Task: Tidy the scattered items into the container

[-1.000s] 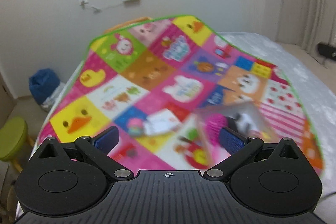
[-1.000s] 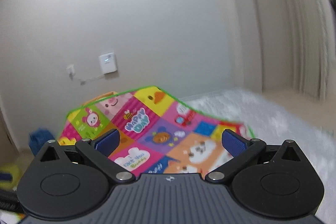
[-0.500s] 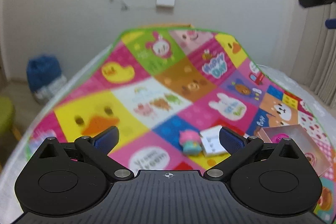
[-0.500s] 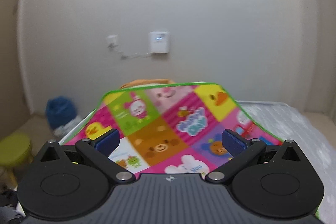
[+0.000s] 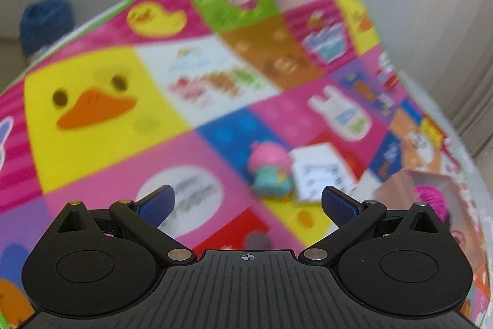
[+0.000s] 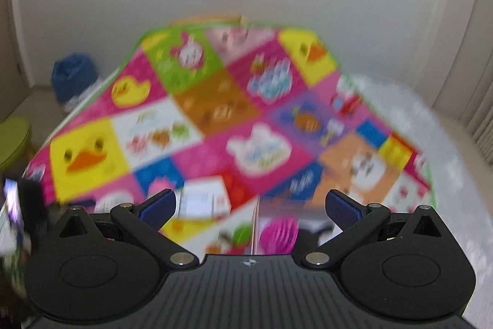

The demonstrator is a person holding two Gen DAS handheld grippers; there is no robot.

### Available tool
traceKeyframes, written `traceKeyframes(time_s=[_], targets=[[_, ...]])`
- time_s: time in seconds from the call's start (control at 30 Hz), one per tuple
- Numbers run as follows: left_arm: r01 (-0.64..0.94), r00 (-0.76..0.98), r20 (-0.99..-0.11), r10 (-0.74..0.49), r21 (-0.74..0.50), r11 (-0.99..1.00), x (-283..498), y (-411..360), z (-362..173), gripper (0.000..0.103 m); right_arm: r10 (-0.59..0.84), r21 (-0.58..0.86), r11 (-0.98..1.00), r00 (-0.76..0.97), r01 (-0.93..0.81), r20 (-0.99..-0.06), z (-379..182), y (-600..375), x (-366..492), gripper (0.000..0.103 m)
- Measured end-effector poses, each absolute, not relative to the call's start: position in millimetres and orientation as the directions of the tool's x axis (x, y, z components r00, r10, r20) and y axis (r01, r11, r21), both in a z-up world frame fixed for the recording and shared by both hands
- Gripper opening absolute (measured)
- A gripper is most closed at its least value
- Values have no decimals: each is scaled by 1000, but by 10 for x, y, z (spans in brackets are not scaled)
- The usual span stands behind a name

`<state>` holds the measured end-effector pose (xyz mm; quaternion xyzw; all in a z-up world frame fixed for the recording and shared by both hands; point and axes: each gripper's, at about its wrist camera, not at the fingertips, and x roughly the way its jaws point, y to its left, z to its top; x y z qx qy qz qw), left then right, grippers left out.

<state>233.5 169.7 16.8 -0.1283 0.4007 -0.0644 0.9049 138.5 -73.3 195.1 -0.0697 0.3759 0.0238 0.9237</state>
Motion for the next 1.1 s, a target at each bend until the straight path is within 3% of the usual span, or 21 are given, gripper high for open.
traceKeyframes(time_s=[0.13,0.23,0.27,0.33,0.4,0.43,0.5,0.73,0.77,0.83,0.93,0.97,1.1], targets=[[-46,663,-738,-122,-203,978,2380,1718,128,103,-13,-171,970,663,-175,-749,1406,-643,1538,102],[-128,662,-748,-51,-180,975,2291,1803,128,103,64,-180,935,646,-305,-761,1111,-474,1619,71],[-142,659,-752,-30,-164,976,2241,1830,149,103,97,-170,930,662,-327,-743,997,-435,1674,70],[-147,651,-759,5,-120,982,2163,1881,262,103,159,-96,938,659,-334,-735,780,-408,1839,73],[-144,657,-752,43,-70,987,2049,1926,457,103,182,-35,947,625,-319,-759,557,-369,2116,83],[-145,659,-750,61,-46,988,1979,1952,570,103,198,-18,947,628,-320,-753,465,-340,2222,93],[-169,659,-746,99,-18,985,1827,1986,795,103,190,-50,946,672,-321,-716,273,-228,2416,102],[-282,595,-792,134,-51,958,1099,1994,1564,103,87,-105,958,623,-266,-777,-385,104,2919,102],[-287,589,-795,145,-37,957,1009,1962,1655,103,92,-89,963,622,-255,-777,-374,121,2920,94],[-251,580,-796,174,28,968,856,1852,1780,103,137,-41,961,600,-273,-788,-282,172,2910,88],[-140,564,-801,201,147,979,707,1662,1809,103,261,81,939,542,-333,-799,-133,241,2812,88],[-136,563,-802,202,151,979,690,1630,1763,103,277,85,932,538,-353,-796,-85,276,2764,88],[-26,532,-847,20,7,1000,705,1526,1293,103,404,126,869,540,-478,-738,338,212,2419,88]])
